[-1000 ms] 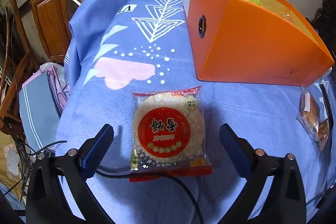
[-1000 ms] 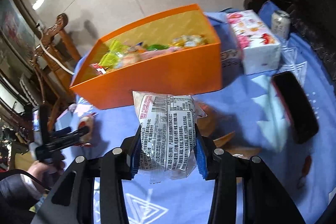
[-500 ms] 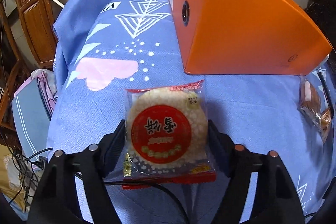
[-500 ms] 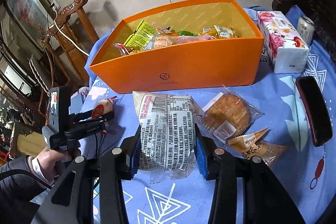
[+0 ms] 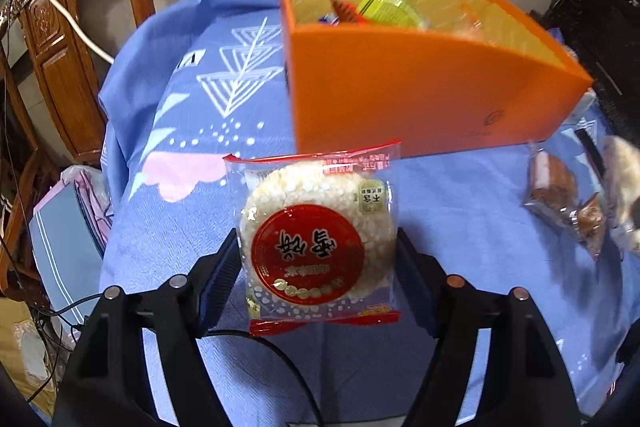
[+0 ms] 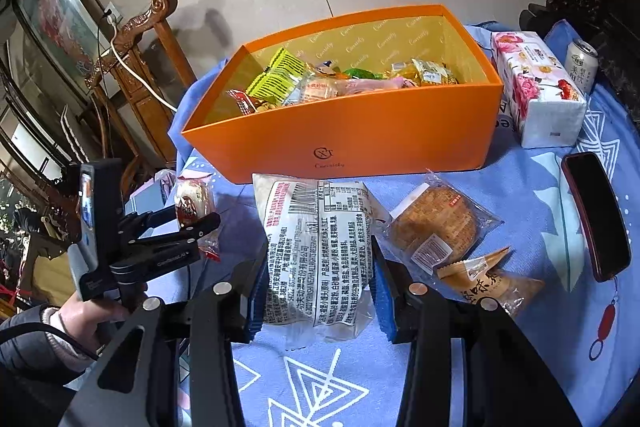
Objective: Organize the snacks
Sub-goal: 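Grasp the red-label rice-cake pack with the left tool while the right tool grasps a white bread pack, then lower the rice-cake pack and white bread pack into the orange box and release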
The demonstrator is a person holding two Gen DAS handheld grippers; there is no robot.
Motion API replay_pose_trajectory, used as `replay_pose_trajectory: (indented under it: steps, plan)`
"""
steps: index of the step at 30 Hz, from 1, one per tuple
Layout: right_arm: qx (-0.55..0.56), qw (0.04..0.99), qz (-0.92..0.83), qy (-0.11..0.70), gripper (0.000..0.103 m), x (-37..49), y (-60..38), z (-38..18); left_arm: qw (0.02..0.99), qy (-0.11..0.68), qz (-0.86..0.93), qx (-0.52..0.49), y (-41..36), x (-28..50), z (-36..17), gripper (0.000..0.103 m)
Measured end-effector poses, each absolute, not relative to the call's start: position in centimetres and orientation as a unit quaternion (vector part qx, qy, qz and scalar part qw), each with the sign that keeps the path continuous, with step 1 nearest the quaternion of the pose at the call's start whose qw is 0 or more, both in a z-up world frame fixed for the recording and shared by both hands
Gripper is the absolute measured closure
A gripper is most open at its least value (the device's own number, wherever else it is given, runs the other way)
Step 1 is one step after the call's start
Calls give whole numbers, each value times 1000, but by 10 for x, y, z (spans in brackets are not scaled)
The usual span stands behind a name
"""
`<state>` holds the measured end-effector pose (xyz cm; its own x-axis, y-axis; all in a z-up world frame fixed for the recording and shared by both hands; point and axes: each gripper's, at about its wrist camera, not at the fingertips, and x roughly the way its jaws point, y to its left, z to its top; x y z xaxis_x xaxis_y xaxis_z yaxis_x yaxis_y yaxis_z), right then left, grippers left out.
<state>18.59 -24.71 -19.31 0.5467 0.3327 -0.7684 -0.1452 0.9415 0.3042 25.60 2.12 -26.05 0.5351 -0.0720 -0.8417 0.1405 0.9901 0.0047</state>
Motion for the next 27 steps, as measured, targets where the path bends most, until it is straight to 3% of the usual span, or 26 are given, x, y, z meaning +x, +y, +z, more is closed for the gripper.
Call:
replay_pose_trajectory:
  steps: [12,27]
  plan:
    - [124,883,141,431,59,180,-257,-176,906,411,-96,20,-3,238,-182,32]
    - [106,935,132,313,59,258,-278,-83,942,311,-124,-17,-24,299,-73,32]
